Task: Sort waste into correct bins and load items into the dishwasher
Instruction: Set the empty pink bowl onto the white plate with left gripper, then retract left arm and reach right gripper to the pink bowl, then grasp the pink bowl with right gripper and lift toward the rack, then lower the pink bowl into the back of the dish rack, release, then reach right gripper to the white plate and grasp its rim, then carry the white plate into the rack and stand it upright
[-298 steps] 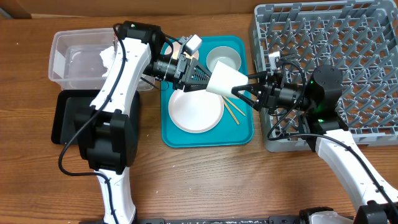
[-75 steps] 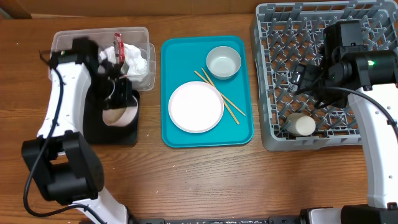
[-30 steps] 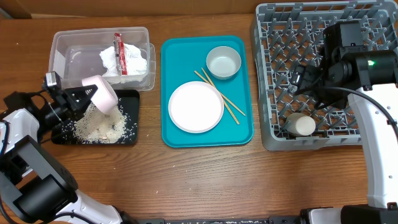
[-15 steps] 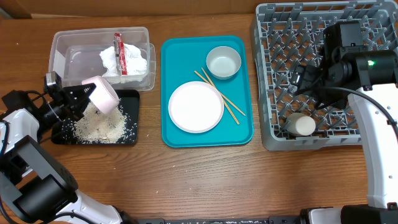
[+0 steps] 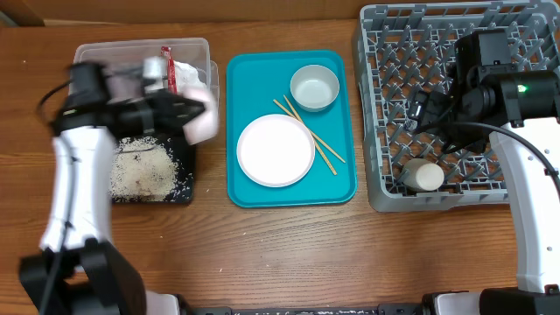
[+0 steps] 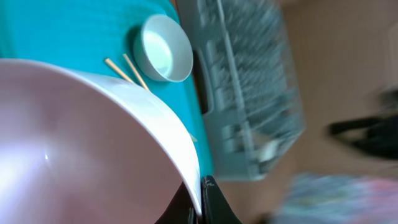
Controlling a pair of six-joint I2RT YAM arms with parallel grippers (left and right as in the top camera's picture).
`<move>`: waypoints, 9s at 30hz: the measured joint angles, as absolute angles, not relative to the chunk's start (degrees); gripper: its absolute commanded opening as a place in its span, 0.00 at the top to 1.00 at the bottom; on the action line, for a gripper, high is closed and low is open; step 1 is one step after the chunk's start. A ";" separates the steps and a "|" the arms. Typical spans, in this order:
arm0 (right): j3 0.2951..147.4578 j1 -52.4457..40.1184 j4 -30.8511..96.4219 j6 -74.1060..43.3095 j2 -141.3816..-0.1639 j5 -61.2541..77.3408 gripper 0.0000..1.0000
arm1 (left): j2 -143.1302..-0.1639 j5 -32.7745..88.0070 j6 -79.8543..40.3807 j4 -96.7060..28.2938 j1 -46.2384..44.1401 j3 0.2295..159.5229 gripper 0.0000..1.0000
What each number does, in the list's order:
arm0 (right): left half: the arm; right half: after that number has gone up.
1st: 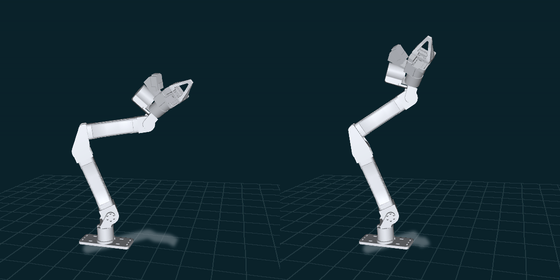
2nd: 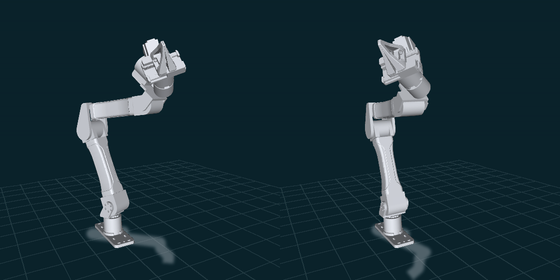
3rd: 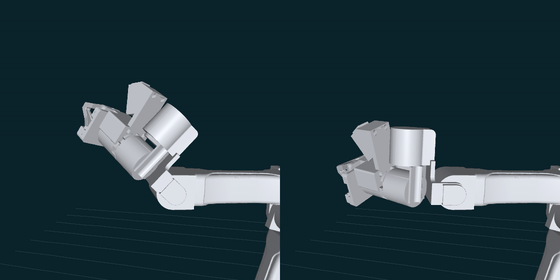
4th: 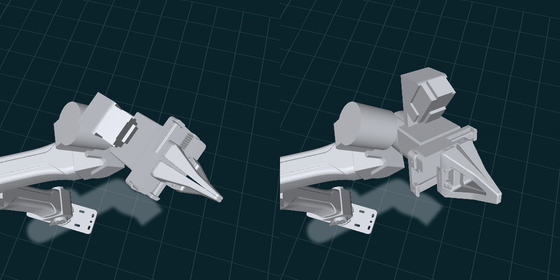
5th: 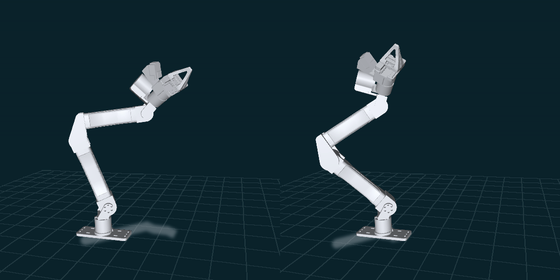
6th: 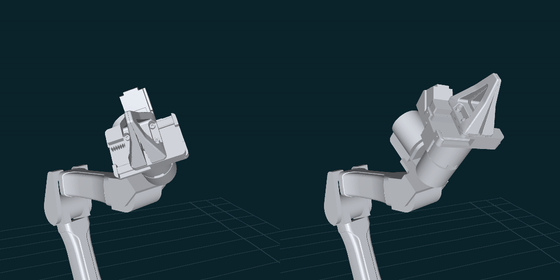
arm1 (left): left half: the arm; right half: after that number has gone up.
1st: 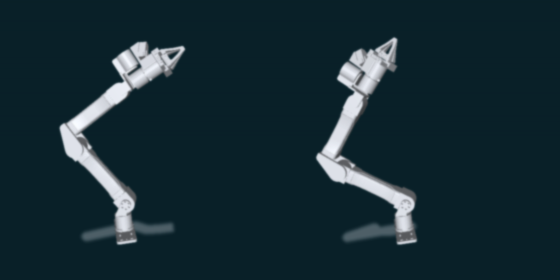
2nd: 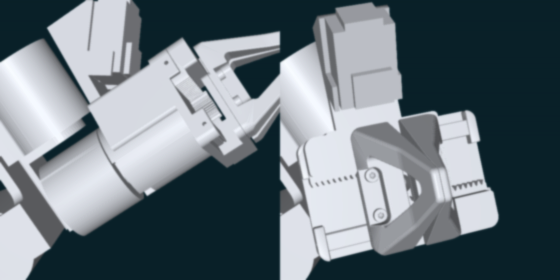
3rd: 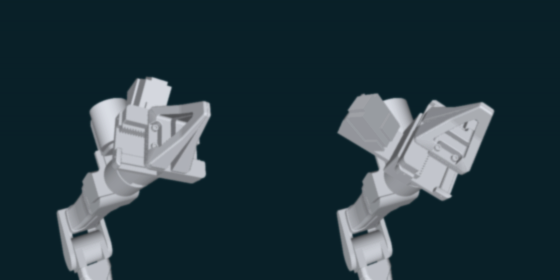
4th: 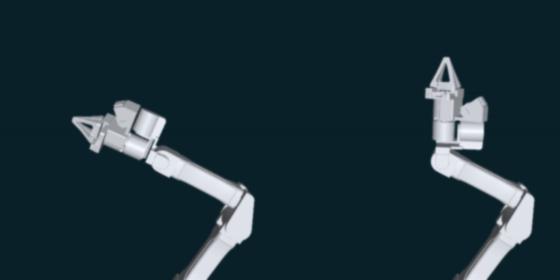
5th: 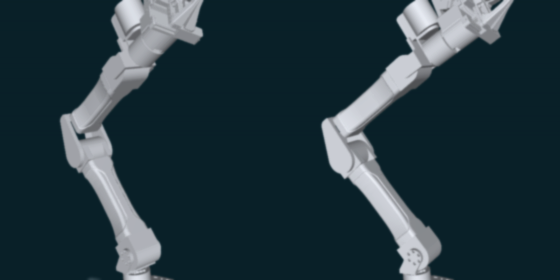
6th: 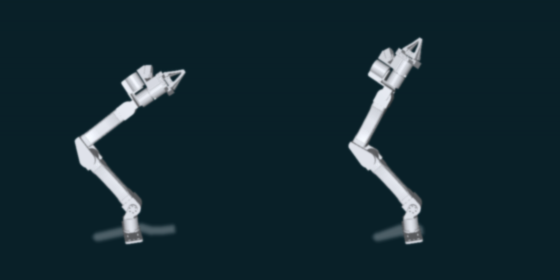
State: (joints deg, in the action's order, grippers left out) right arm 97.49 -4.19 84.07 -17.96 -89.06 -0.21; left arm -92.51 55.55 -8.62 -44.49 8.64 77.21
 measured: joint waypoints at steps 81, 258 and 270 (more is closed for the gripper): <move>94.11 -32.62 57.52 -36.64 -114.34 9.76 0.41 | -109.10 7.81 -10.39 -76.42 -3.70 125.14 0.00; 88.62 -29.58 59.09 -42.46 -110.06 8.16 0.96 | -109.10 6.17 -10.37 -76.53 -3.73 125.14 0.00; 102.24 -21.17 66.74 -29.80 -88.23 -42.72 0.96 | -109.10 6.17 -10.37 -76.55 -3.73 125.14 0.00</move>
